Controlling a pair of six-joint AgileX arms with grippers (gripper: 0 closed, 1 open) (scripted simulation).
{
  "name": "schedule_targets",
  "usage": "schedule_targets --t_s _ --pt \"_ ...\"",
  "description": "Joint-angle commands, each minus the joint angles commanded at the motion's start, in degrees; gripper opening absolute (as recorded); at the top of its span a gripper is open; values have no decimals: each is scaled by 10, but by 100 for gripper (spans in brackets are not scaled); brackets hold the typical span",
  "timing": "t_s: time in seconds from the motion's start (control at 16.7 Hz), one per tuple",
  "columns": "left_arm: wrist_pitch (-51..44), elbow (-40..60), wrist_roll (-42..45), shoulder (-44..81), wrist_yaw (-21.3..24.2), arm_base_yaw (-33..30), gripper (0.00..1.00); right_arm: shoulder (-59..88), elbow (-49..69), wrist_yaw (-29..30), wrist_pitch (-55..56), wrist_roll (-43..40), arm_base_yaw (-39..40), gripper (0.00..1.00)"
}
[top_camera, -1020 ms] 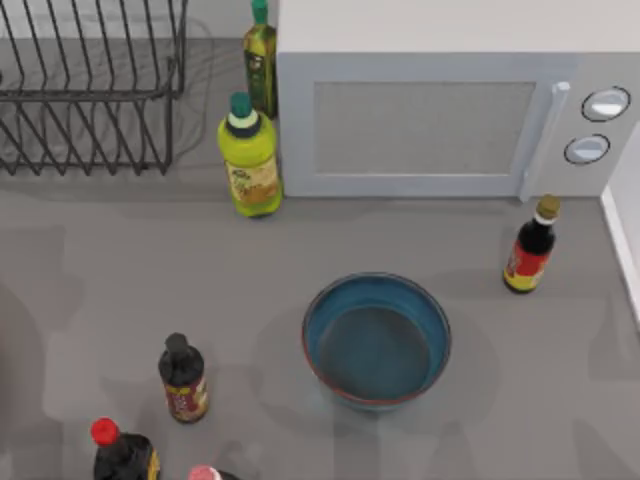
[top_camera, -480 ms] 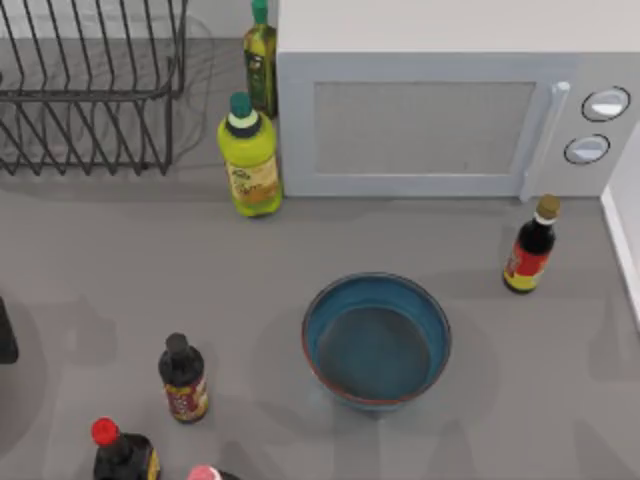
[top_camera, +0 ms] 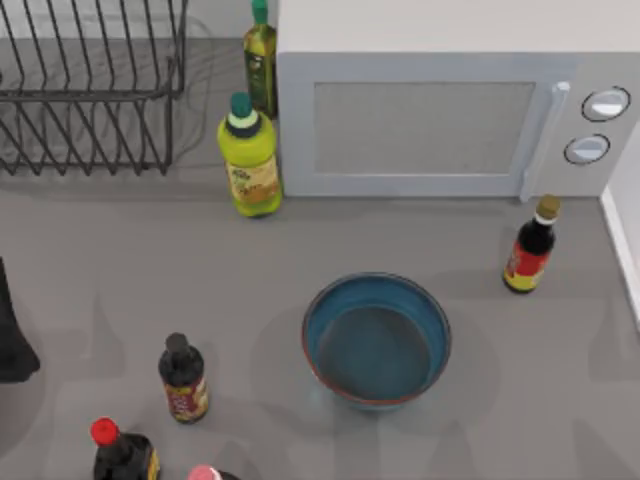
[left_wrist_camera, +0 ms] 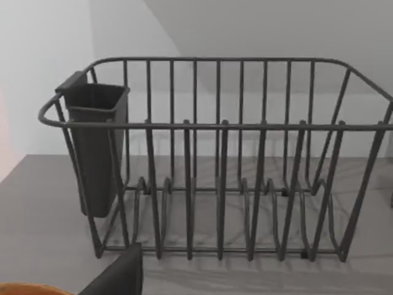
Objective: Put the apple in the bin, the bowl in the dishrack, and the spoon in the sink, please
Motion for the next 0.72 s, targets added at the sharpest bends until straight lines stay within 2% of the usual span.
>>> schedule_targets --t_s 0.36,0.54,0.72 --pt "-12 18 -6 19 -1 -4 100 0 0 0 0 0 0 100" --pt "-55 85 -31 85 -1 -30 100 0 0 0 0 0 0 100" --pt "-126 195 -73 195 -1 -73 100 0 0 0 0 0 0 100"
